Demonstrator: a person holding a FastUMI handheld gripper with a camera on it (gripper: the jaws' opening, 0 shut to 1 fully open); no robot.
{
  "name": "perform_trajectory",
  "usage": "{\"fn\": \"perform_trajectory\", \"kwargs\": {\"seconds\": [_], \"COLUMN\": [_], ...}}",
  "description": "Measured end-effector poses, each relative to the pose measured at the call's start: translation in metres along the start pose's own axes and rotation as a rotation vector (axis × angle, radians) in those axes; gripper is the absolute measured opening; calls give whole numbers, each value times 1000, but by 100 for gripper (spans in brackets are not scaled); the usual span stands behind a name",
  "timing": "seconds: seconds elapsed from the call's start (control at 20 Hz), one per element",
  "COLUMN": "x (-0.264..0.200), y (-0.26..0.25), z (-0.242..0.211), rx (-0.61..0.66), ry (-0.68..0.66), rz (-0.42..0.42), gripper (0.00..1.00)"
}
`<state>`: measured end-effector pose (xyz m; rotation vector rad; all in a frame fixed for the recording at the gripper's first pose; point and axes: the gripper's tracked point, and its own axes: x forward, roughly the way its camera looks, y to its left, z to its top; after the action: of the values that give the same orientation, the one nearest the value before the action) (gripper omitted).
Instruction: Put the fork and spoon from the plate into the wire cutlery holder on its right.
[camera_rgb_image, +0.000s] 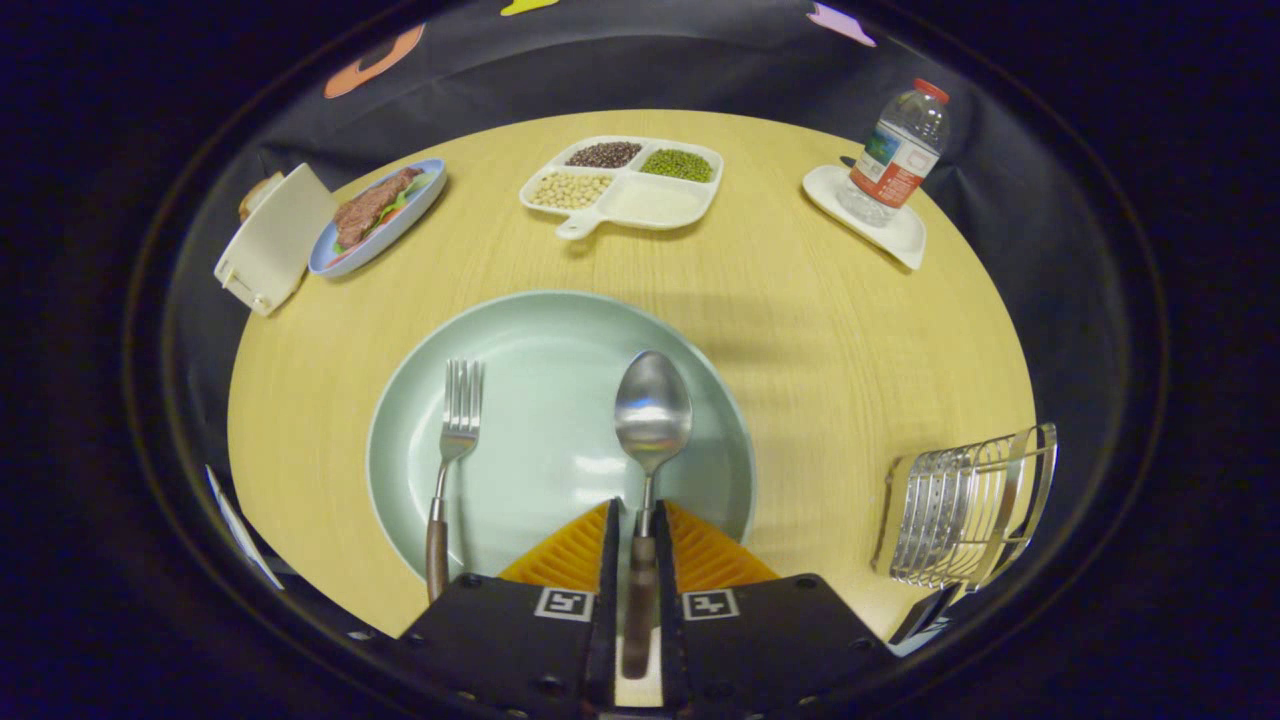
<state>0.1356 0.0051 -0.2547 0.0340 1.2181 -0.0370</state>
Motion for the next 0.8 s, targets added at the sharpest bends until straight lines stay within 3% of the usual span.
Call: {"fn": "perform_trajectory", "kwargs": {"seconds": [0.25,0.8], "x": [-5,-65], "y": [0,-26], "z": [-6,-3], "rx": [3,12], "ry": [-1,-103], "rz": [7,37], "gripper": [1,1]}}
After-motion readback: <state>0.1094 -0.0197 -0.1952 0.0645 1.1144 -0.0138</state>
